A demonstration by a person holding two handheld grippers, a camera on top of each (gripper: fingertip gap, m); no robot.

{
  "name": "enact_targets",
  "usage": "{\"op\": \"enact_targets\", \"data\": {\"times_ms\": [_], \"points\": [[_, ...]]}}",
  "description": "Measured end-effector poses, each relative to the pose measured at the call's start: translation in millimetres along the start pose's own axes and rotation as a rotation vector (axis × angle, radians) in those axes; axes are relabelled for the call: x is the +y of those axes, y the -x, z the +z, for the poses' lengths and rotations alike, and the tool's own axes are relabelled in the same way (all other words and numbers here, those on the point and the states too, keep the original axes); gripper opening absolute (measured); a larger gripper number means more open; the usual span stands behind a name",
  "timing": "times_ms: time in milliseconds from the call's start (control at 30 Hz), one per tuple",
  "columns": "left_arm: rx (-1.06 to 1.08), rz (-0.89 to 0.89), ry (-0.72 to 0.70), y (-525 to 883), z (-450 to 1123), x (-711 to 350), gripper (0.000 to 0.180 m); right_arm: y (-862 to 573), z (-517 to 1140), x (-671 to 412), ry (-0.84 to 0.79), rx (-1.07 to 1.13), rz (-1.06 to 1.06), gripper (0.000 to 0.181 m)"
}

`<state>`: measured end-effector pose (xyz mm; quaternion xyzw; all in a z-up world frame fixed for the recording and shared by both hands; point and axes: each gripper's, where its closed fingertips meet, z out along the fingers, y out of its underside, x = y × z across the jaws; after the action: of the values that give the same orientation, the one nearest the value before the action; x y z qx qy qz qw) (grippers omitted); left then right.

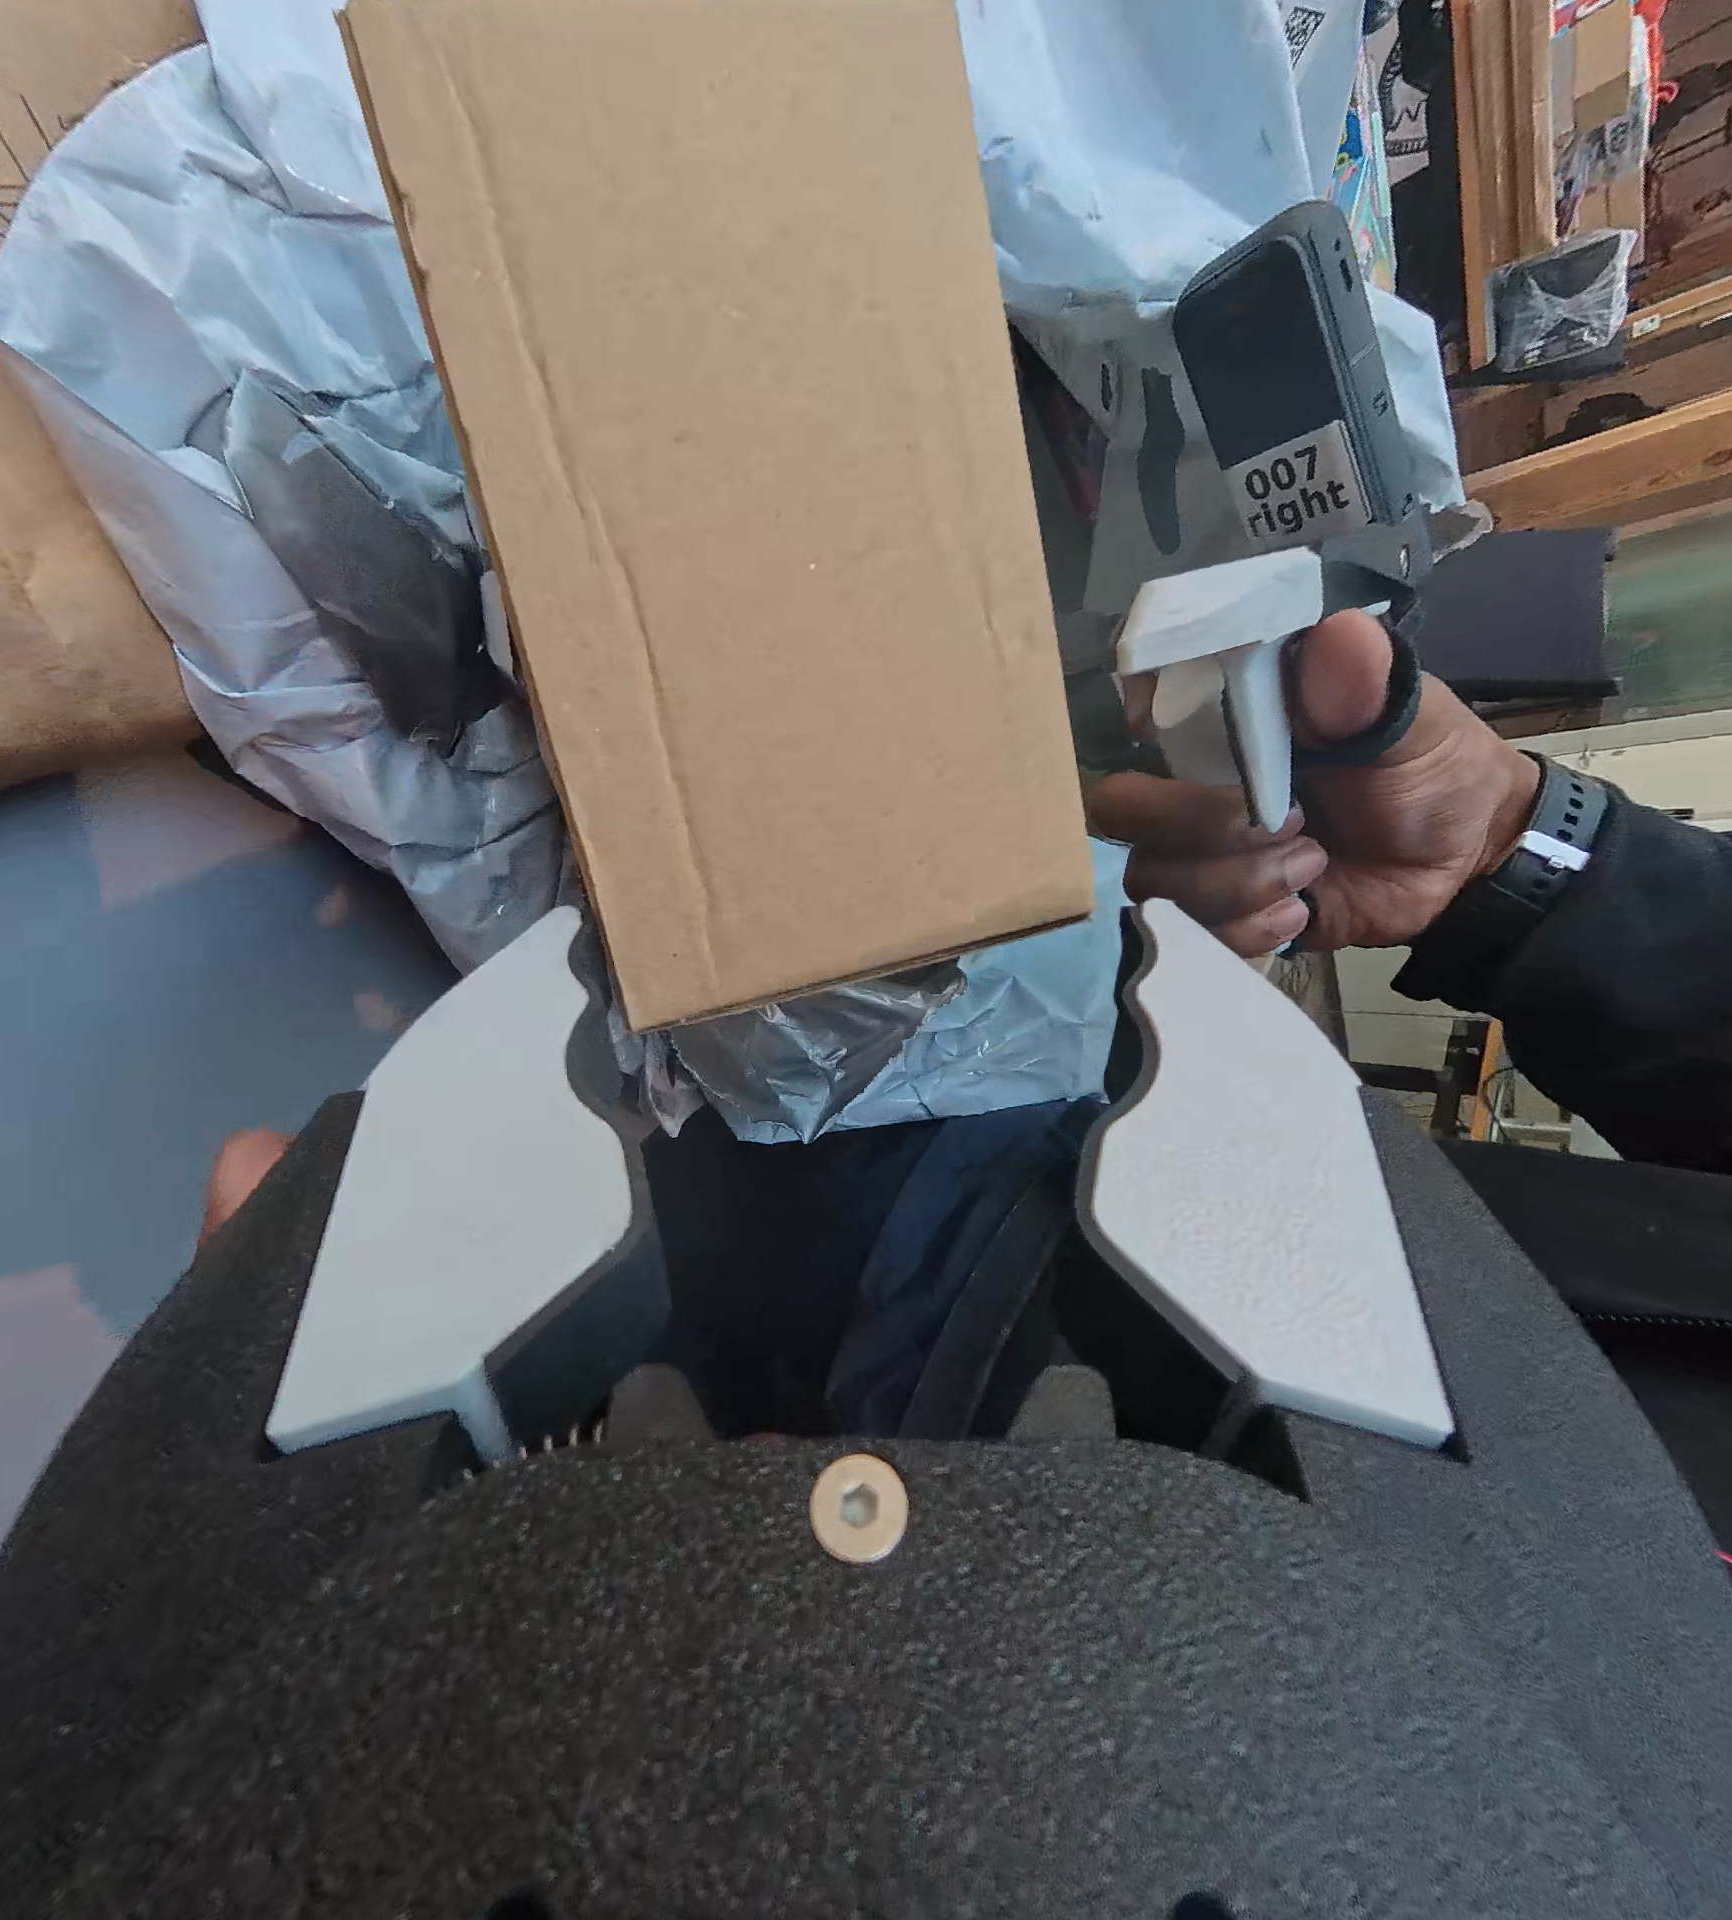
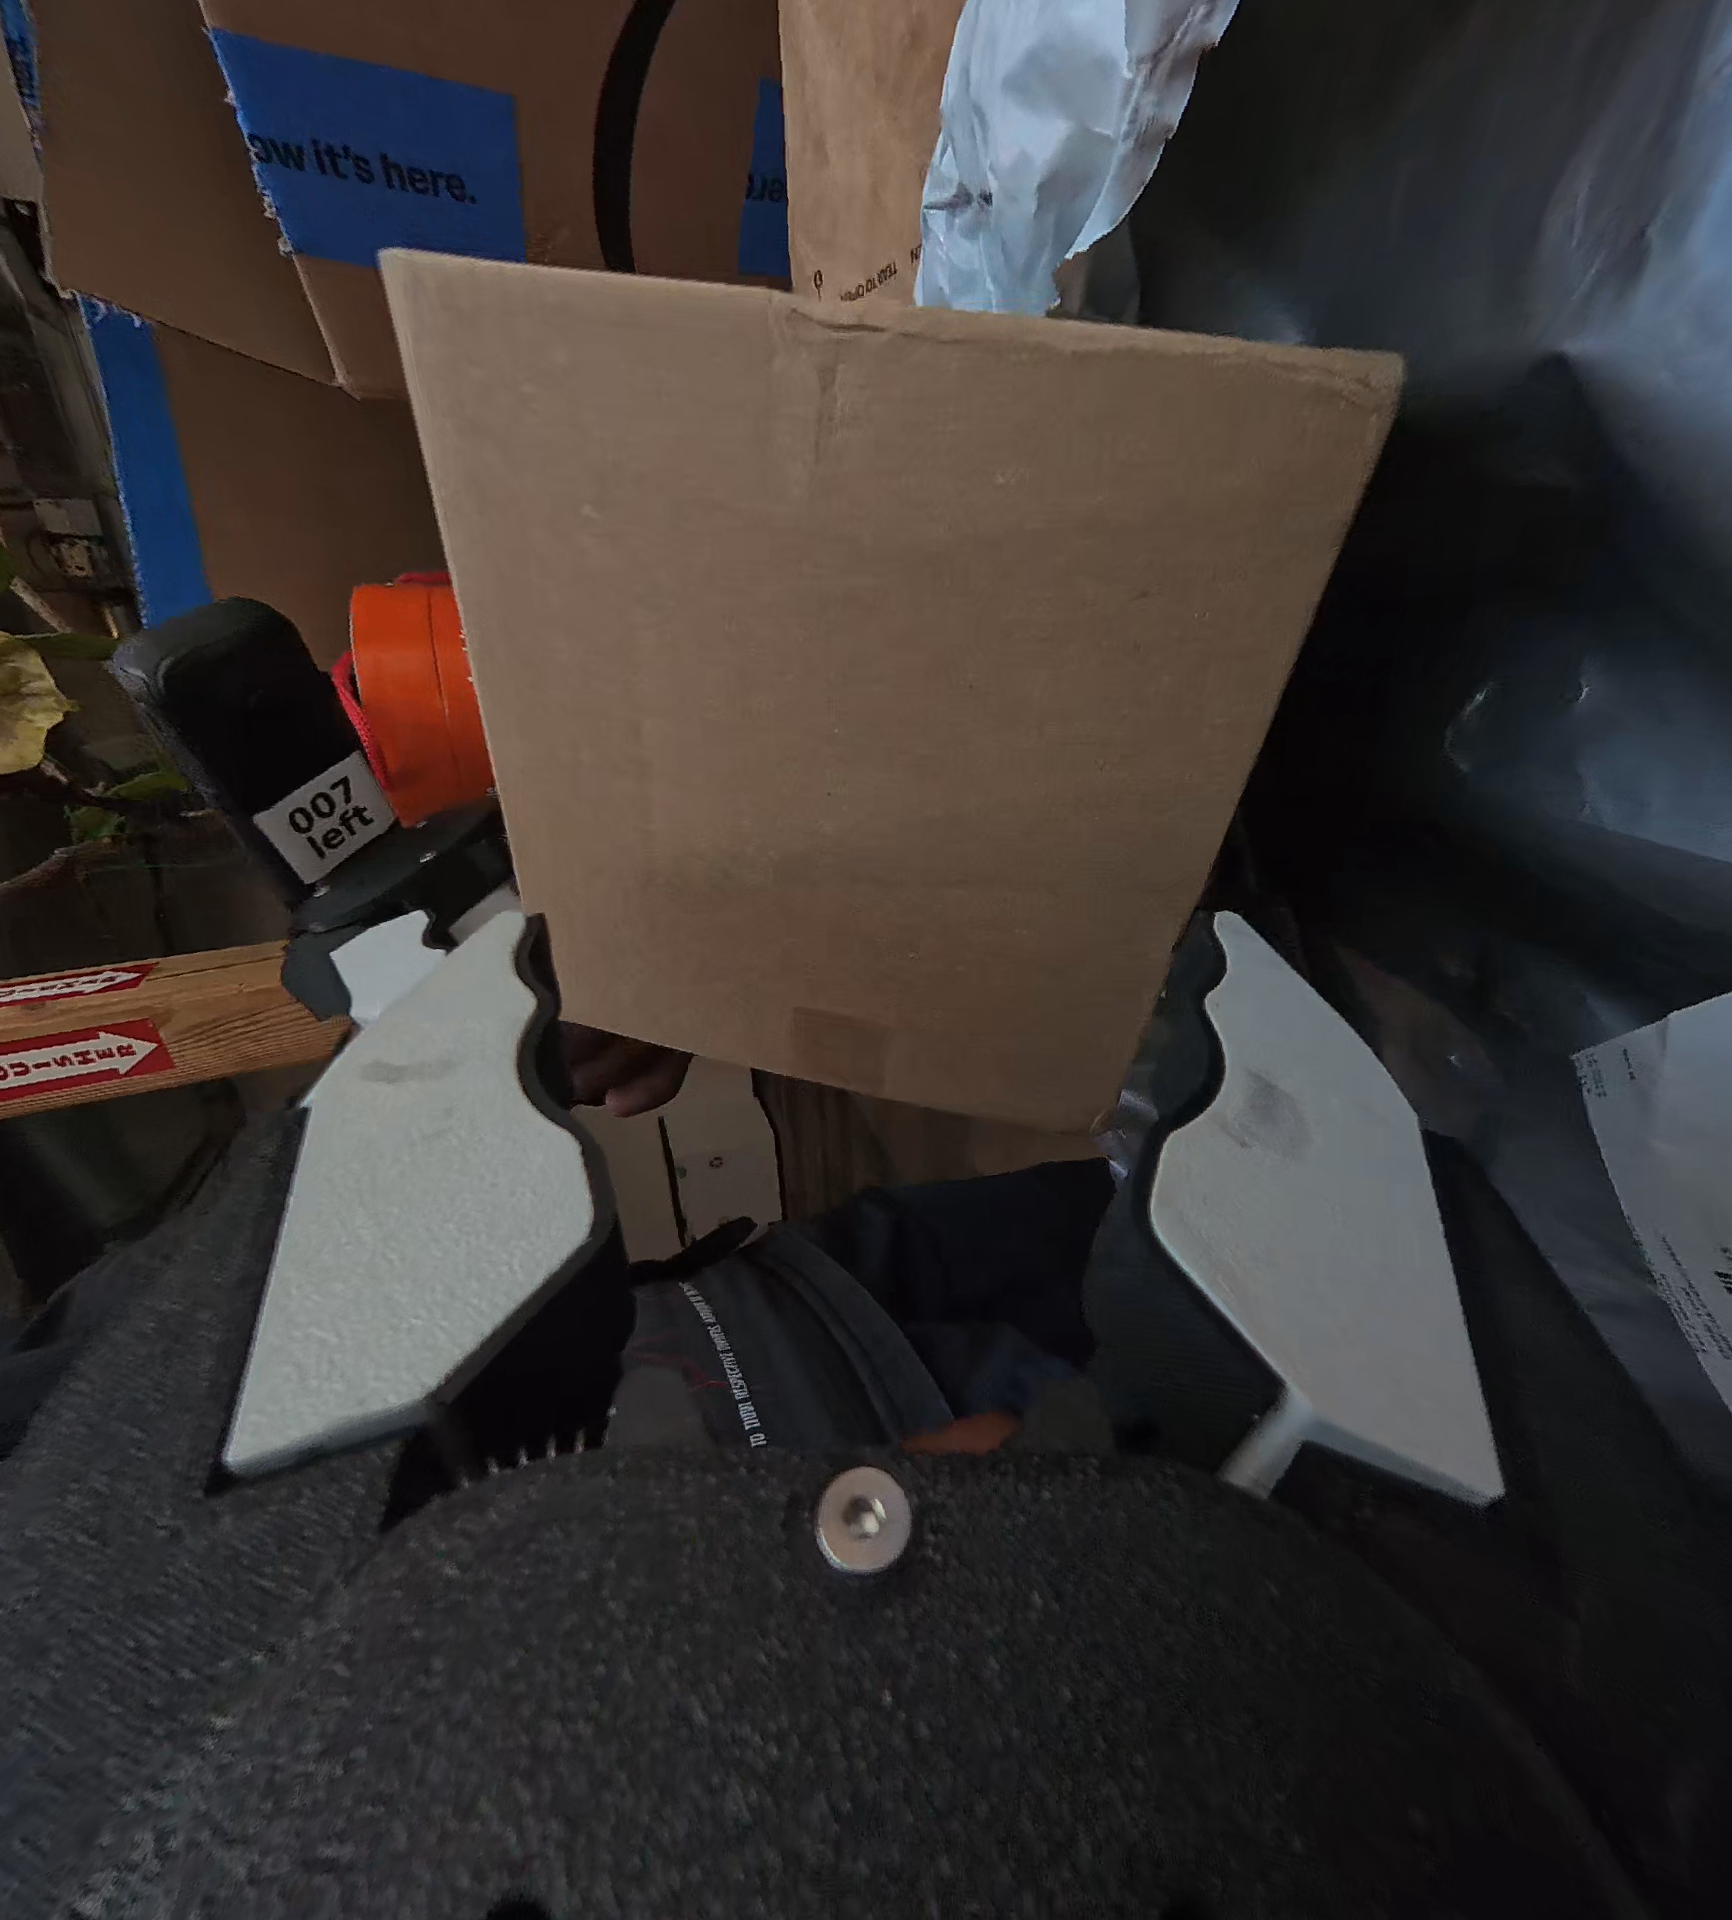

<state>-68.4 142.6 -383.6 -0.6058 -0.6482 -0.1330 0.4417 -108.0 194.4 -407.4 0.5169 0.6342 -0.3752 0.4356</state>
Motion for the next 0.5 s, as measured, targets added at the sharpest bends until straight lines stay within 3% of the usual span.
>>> {"op": "enact_targets", "data": {"times_ms": [133,367,500], "points": [[0.037,-0.028,0.052,1.0,2.7,5.6,0.098,-11.7,8.6,8.0,0.057,0.079,-0.037,0.111],[-0.200,0.115,0.110,27.2,9.2,-5.7,0.103,-13.7,29.2,19.0,0.115,0.123,-0.086,0.111],[-0.189,0.151,0.135,34.6,11.4,-10.2,0.102,-12.9,28.1,21.3,0.124,0.079,-0.077,0.102]]}}
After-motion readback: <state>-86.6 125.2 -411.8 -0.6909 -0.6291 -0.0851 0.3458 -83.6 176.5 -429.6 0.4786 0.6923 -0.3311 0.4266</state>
